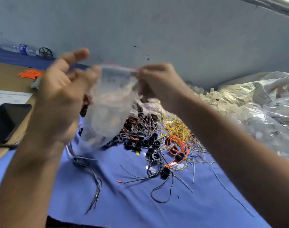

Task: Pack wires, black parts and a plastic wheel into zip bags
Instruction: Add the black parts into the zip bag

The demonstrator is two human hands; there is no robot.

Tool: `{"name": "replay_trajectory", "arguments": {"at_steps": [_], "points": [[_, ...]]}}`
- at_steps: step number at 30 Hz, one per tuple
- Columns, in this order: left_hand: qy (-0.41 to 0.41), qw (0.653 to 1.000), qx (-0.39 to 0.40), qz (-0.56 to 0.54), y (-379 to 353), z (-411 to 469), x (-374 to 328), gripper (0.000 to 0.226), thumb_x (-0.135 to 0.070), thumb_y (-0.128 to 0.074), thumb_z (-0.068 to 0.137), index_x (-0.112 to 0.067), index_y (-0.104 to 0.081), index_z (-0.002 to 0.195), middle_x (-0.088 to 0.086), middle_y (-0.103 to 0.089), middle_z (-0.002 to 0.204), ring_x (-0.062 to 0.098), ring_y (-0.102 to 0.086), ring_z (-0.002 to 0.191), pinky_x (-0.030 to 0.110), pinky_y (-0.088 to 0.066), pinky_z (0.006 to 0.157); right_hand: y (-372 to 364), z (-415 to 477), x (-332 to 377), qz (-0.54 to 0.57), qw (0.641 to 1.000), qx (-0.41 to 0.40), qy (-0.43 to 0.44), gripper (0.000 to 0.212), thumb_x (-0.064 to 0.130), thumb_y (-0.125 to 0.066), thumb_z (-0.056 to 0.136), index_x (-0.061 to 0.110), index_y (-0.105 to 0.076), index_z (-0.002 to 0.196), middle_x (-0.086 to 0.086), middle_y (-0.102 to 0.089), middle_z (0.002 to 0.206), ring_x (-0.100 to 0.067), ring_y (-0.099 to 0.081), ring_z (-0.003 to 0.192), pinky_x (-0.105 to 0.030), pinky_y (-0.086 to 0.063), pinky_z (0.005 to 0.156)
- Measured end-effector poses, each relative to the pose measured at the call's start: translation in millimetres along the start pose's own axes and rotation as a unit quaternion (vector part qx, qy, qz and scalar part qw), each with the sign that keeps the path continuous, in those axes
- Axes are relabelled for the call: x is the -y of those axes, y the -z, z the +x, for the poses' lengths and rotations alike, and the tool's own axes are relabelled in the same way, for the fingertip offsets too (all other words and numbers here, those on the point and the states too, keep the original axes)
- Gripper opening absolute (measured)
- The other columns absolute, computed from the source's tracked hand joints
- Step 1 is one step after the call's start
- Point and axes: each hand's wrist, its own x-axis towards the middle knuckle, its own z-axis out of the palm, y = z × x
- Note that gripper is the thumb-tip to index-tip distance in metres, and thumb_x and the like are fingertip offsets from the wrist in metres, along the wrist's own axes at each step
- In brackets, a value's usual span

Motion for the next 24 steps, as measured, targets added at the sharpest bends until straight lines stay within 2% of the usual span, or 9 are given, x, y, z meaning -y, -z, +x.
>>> {"name": "replay_trajectory", "arguments": {"at_steps": [3,5,7,9,11,15,20,22,24], "points": [[-0.028,0.999,-0.005,0.015,14.4,3.3,-17.2,0.07,-0.059,-0.071,0.08,-0.011,-0.056,0.128,-0.004,-0.06,0.087,0.004,-0.052,0.061,0.017,-0.042,0.055,-3.6,9.6,41.3,0.099,0.995,0.005,0.021,0.012,-0.004,-0.054,0.09,-0.007,-0.065,0.094,-0.008,-0.057,0.049,-0.012,-0.05,0.036,-0.019,-0.04,0.037],[-0.079,0.989,0.042,0.116,18.3,-1.2,-25.5,0.062,-0.069,-0.065,0.08,-0.026,-0.063,0.125,-0.003,-0.057,0.097,0.009,-0.053,0.069,0.017,-0.042,0.056,0.3,10.8,54.5,0.101,0.994,-0.001,0.03,0.014,-0.003,-0.053,0.089,-0.006,-0.066,0.093,-0.006,-0.058,0.046,-0.012,-0.047,0.036,-0.018,-0.04,0.038],[-0.119,0.967,0.091,0.205,21.4,-4.7,-28.9,0.037,-0.064,-0.069,0.082,-0.04,-0.065,0.111,-0.005,-0.062,0.097,0.025,-0.059,0.076,0.026,-0.048,0.061,8.0,9.1,57.7,0.077,0.996,-0.021,0.032,0.015,0.001,-0.055,0.089,-0.005,-0.068,0.094,-0.003,-0.055,0.045,-0.011,-0.041,0.037,-0.017,-0.034,0.039],[-0.129,0.953,0.108,0.252,26.7,-5.5,-27.0,0.028,-0.056,-0.073,0.083,-0.037,-0.068,0.103,0.001,-0.067,0.09,0.039,-0.06,0.076,0.038,-0.05,0.064,17.0,6.0,54.9,0.01,0.998,-0.028,0.046,0.016,0.004,-0.062,0.087,-0.01,-0.068,0.093,-0.001,-0.05,0.044,-0.012,-0.035,0.038,-0.018,-0.027,0.04],[-0.128,0.945,0.118,0.276,30.2,-4.0,-23.7,0.027,-0.054,-0.072,0.085,-0.031,-0.07,0.101,0.005,-0.068,0.085,0.039,-0.058,0.072,0.036,-0.047,0.062,29.3,3.2,50.9,-0.058,0.996,-0.041,0.058,0.025,0.006,-0.064,0.084,-0.014,-0.067,0.097,0.0,-0.046,0.044,-0.012,-0.032,0.04,-0.018,-0.023,0.041],[-0.138,0.936,0.127,0.298,28.4,-4.1,-21.9,0.026,-0.054,-0.066,0.089,-0.031,-0.069,0.102,-0.002,-0.06,0.079,0.025,-0.049,0.063,0.021,-0.041,0.051,43.8,-0.8,52.5,-0.154,0.985,-0.025,0.076,0.021,0.008,-0.063,0.081,-0.001,-0.074,0.096,0.0,-0.048,0.047,-0.009,-0.033,0.037,-0.016,-0.025,0.038],[-0.14,0.936,0.121,0.299,24.3,1.3,-13.0,0.028,-0.059,-0.063,0.09,-0.036,-0.068,0.104,0.0,-0.066,0.087,0.025,-0.058,0.069,0.037,-0.048,0.06,50.6,1.7,48.9,-0.223,0.973,0.0,0.058,0.024,0.009,-0.061,0.079,-0.001,-0.073,0.097,0.0,-0.05,0.049,-0.009,-0.034,0.038,-0.018,-0.026,0.038],[-0.14,0.933,0.118,0.309,27.3,1.6,-10.6,0.035,-0.061,-0.064,0.087,-0.035,-0.07,0.109,0.002,-0.069,0.091,0.033,-0.062,0.075,0.048,-0.053,0.064,51.8,3.9,43.9,-0.214,0.975,0.004,0.051,0.026,0.009,-0.06,0.078,-0.001,-0.073,0.098,0.001,-0.05,0.048,-0.01,-0.034,0.039,-0.018,-0.027,0.038],[-0.14,0.93,0.123,0.316,29.9,1.6,-10.6,0.038,-0.063,-0.064,0.086,-0.037,-0.07,0.113,0.0,-0.071,0.094,0.032,-0.064,0.075,0.045,-0.053,0.063,51.7,5.6,38.5,-0.213,0.976,0.013,0.041,0.028,0.009,-0.06,0.076,0.002,-0.074,0.099,0.001,-0.049,0.046,-0.011,-0.033,0.038,-0.017,-0.027,0.038]]}}
